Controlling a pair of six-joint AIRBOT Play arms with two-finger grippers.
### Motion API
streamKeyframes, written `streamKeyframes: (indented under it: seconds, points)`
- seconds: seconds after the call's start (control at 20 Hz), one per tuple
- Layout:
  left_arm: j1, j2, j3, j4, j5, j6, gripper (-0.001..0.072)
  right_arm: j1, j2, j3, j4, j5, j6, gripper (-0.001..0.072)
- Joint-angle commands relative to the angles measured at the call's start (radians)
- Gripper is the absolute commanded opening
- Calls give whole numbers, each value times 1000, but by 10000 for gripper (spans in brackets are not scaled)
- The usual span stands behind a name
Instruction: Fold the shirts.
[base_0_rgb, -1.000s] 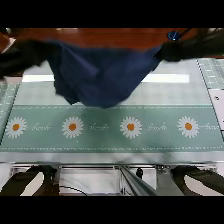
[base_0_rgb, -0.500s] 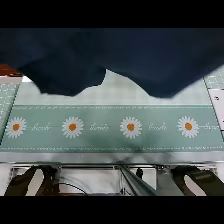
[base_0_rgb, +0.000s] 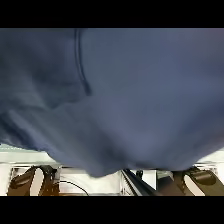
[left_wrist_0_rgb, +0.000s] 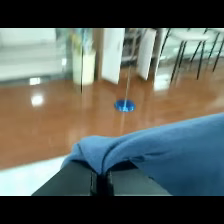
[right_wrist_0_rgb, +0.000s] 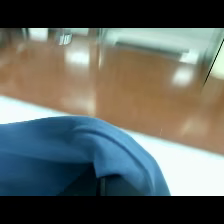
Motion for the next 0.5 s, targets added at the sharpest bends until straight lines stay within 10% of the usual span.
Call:
streamKeyframes:
  seconds: [0.0, 0.45]
  points:
    - [-2, 7, -203, 6, -15, -34, 24, 0, -21, -237, 47, -45, 0, 29]
    - [-171, -289, -741, -18, 444, 119, 25, -8, -577, -518, 164, -494, -26, 30]
